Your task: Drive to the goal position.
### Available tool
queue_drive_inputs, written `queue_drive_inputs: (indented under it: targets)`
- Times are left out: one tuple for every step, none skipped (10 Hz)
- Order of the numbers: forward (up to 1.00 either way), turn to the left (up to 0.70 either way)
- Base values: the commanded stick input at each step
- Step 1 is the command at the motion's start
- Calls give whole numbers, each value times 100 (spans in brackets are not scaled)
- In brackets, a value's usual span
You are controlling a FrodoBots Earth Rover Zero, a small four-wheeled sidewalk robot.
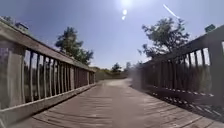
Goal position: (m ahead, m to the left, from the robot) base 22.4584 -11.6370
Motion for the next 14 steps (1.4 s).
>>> queue_drive_inputs:
  targets:
    - [70, 0]
    - [70, 0]
    - [70, 0]
    - [70, 0]
    - [70, 0]
    - [70, 0]
    - [70, 0]
    - [70, 0]
    - [70, 0]
    - [70, 0]
    - [70, 0]
    - [70, 0]
    - [70, 0]
    - [70, 0]
